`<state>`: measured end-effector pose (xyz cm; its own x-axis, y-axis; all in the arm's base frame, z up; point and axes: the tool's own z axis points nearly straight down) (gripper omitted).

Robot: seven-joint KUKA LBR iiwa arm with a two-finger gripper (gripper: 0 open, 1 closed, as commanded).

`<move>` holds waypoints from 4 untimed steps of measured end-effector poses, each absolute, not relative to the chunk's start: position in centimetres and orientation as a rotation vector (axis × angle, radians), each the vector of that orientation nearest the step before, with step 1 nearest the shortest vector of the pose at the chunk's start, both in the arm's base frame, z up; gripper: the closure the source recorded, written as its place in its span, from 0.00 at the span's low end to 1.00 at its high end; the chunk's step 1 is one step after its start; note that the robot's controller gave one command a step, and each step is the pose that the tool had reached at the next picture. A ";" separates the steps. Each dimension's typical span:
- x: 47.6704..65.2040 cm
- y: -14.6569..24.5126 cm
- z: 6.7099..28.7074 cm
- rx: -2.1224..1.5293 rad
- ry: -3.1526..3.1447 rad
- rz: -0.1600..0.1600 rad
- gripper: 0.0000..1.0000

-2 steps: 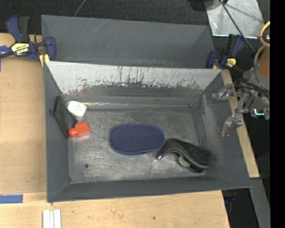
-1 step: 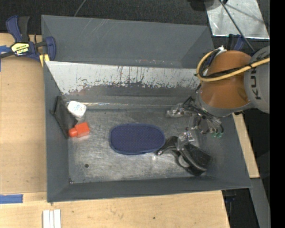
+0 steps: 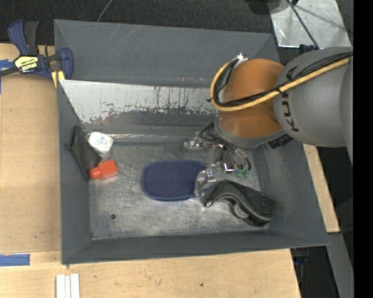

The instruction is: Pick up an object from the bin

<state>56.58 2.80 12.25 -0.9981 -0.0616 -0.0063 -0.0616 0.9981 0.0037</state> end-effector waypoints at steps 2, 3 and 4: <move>61.6 8.9 7.4 -0.307 3.119 -0.003 0.00; 62.0 13.1 7.4 -0.616 3.068 -0.006 0.00; 62.0 13.1 7.5 -0.615 3.066 -0.005 1.00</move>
Offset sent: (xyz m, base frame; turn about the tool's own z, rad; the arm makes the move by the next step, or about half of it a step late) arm 0.0391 0.0302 -0.0087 0.0352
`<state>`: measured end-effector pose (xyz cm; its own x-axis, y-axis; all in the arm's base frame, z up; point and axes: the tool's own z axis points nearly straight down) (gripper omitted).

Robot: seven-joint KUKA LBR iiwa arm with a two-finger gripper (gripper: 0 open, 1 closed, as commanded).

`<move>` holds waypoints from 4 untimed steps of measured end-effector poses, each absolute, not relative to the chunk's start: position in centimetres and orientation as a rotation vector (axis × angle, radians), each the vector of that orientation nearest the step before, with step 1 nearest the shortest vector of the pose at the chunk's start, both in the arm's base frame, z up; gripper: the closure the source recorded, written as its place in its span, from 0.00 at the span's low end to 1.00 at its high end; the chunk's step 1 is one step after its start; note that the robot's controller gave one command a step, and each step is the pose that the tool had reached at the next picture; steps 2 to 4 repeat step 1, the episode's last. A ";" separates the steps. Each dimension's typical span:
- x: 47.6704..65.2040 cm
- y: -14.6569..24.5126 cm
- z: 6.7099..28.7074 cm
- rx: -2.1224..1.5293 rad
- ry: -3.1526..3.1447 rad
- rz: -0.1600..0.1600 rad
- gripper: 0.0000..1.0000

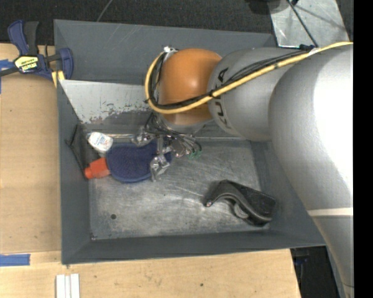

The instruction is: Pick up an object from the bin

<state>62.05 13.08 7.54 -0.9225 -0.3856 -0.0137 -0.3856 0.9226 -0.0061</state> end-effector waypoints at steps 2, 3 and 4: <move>62.4 13.1 17.8 -0.612 3.068 0.000 1.00; 62.4 13.1 17.8 -0.612 3.068 0.000 1.00; 62.4 13.1 17.8 -0.612 3.068 0.000 1.00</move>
Offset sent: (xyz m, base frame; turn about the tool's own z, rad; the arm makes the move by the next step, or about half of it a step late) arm 0.0000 -0.0002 0.0967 0.0000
